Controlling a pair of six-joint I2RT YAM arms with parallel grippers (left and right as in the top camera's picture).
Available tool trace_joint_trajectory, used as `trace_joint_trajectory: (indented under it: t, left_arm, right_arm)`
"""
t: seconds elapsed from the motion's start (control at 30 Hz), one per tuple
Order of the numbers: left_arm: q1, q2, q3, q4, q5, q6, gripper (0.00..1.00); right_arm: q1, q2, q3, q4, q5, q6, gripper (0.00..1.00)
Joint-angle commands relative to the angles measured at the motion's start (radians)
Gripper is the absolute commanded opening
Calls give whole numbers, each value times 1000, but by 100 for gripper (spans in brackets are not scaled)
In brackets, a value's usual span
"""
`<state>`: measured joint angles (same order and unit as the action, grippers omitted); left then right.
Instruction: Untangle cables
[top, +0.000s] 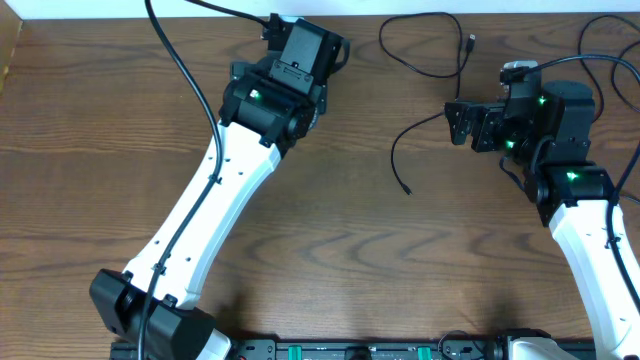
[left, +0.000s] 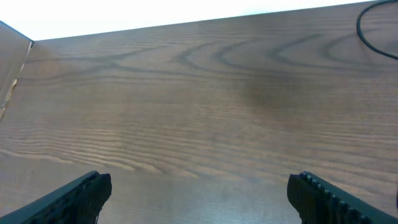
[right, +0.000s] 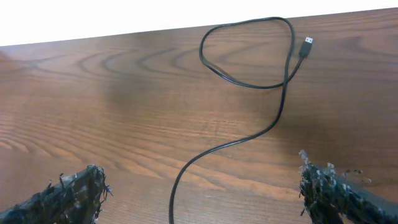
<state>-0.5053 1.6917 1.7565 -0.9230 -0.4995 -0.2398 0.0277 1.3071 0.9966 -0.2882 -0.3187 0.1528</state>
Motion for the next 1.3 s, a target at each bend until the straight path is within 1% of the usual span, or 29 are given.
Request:
trace_joint_trajectory:
  t: [0.0,0.5,0.73,0.8,0.83,0.9,1.07,1.1,1.2,1.27]
  left_arm:
    - [0,-31,2,-5,-5,-13,96]
    - [0,-138,-5,143,-6,-7,95]
    - [0,-199,-108,309,5,43,96]
    - [0,-227,-161,371,22,61,95]
    - [0,-261,-223,442,25,64,95]
    - [0,-299,-293,517,30,75,96]
    - [0,-422,-524,748,148,215,96]
    - [0,-478,-622,841,180,238,95]
    - [5,-576,-791,1003,224,253,96]
    - [20,-649,-911,1106,278,255,95]
  right_arm:
    - [6,-5,0,0,-5,7,99]
    - [6,-5,0,0,-5,7,99]
    - [6,-5,0,0,-5,7,99]
    - [6,-5,0,0,-5,7,99]
    - [6,-5,0,0,-5,7,99]
    - [6,-5,0,0,-5,7,99]
    - [6,-5,0,0,-5,7,99]
    - [6,-5,0,0,-6,7,99]
    - [6,-5,0,0,-5,7,99]
    - [6,-5,0,0,-5,7,99]
